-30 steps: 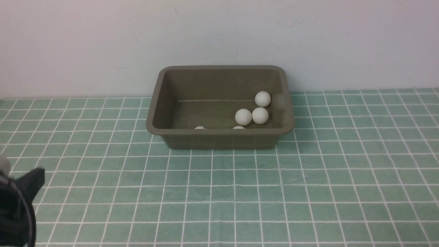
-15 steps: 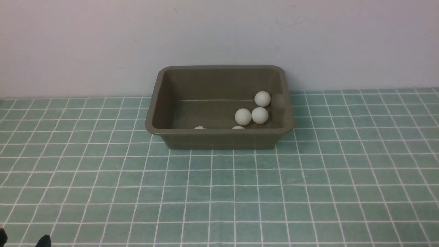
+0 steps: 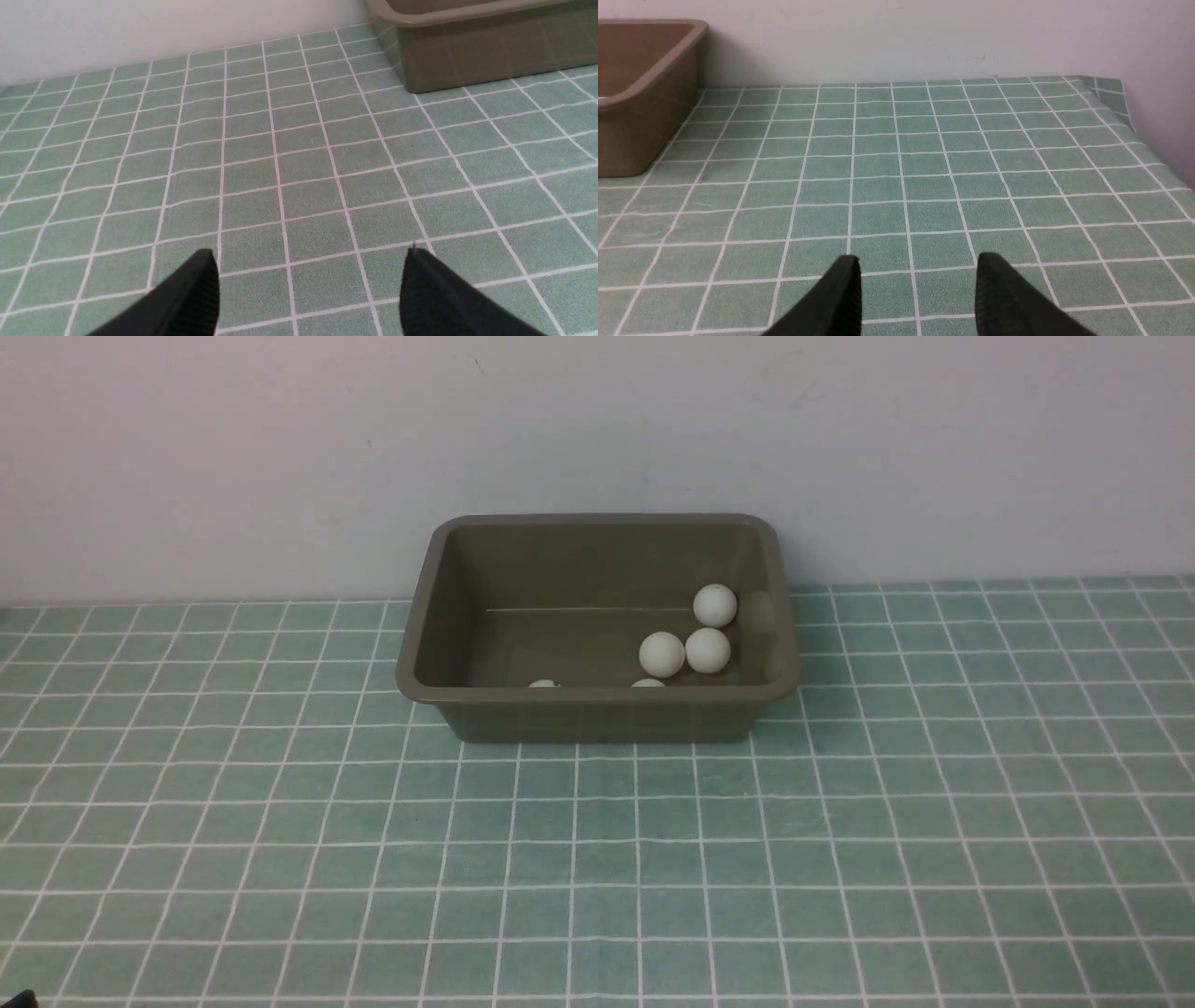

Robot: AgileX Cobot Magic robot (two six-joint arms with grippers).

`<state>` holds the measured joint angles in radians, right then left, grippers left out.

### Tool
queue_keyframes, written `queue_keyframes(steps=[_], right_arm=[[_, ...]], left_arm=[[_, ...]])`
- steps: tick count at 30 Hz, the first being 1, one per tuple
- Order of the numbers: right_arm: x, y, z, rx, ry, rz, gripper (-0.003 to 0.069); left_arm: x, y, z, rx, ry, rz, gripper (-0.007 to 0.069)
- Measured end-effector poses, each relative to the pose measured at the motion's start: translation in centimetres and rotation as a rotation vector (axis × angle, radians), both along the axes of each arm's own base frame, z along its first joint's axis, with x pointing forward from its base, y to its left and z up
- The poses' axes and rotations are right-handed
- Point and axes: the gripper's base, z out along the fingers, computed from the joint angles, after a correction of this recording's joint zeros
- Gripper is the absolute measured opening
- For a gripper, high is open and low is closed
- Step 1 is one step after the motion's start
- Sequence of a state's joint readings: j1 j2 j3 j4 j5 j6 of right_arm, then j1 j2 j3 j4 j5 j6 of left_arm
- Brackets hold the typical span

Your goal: Put the table tennis balls in the box on the green coffee tablecloth.

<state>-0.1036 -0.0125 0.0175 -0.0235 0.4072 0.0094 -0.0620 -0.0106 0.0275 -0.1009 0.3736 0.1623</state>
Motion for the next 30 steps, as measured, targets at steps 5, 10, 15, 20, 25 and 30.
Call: queue_keyframes(steps=[5, 10, 15, 20, 25, 30], right_arm=[[0.0, 0.0, 0.0, 0.0, 0.0, 0.0, 0.0316], [0.0, 0.0, 0.0, 0.0, 0.0, 0.0, 0.0316], [0.0, 0.0, 0.0, 0.0, 0.0, 0.0, 0.0316], [0.0, 0.0, 0.0, 0.0, 0.0, 0.0, 0.0316], [0.0, 0.0, 0.0, 0.0, 0.0, 0.0, 0.0316], [0.0, 0.0, 0.0, 0.0, 0.0, 0.0, 0.0316]], left_arm=[[-0.02, 0.0, -0.06, -0.01, 0.008, 0.003, 0.0469], [-0.03, 0.04, -0.07, -0.053, 0.016, 0.021, 0.0469], [-0.03, 0.12, -0.07, -0.068, 0.02, 0.036, 0.0469], [-0.03, 0.16, -0.07, -0.064, 0.019, 0.04, 0.0469], [-0.03, 0.21, -0.08, -0.065, 0.019, 0.049, 0.0469], [-0.03, 0.21, -0.08, -0.067, 0.019, 0.05, 0.0469]])
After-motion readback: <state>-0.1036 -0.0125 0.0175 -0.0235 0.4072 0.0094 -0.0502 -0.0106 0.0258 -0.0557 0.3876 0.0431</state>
